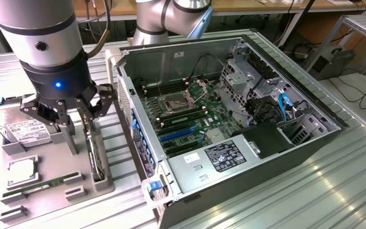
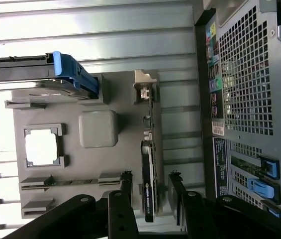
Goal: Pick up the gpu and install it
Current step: 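Pick up the gpu and move the gpu toward the slot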
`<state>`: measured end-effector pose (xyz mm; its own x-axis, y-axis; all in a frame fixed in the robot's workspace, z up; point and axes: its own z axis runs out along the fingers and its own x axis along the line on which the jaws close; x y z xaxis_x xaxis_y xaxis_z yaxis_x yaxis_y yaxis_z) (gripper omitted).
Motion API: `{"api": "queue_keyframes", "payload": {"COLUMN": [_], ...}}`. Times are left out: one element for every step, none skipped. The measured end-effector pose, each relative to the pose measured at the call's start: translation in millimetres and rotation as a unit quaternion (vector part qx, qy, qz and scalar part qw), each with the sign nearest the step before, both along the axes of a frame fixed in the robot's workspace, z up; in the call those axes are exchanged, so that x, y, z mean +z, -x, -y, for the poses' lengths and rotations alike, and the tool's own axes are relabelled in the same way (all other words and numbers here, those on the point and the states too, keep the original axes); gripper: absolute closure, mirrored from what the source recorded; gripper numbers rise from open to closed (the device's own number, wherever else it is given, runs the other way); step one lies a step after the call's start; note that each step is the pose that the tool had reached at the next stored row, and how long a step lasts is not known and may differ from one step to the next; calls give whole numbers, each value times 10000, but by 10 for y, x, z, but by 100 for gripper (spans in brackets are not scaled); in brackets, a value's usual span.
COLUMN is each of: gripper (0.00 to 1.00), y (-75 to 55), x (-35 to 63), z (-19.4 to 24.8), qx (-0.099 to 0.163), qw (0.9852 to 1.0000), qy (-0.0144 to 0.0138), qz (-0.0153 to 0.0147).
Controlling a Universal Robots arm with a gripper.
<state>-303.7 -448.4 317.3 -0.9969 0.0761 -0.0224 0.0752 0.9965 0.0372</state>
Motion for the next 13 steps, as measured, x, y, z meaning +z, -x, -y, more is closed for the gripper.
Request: {"api": "queue_keyframes", "payload": {"gripper": [58, 58, 58, 58, 58, 58, 58, 58, 58, 58, 58, 58, 58], "y": [11, 20, 28, 30, 31, 32, 31, 31, 32, 32, 31, 31, 32], "x": [-33, -63, -96, -120, -148, -180, -205, -211, -217, -221, -225, -243, -265], "z": [0, 0, 0, 1, 0, 0, 0, 0, 0, 0, 0, 0, 0], "qx": [0, 0, 0, 1, 1, 0, 0, 0, 0, 0, 0, 0, 0], "qw": [10000, 10000, 10000, 10000, 10000, 10000, 10000, 10000, 10000, 10000, 10000, 10000, 10000], "qy": [0, 0, 0, -1, -1, 0, 0, 2, 2, 3, 7, 15, 16], "qz": [0, 0, 0, 1, 0, 0, 1, 0, 0, 0, 0, 0, 0]}}
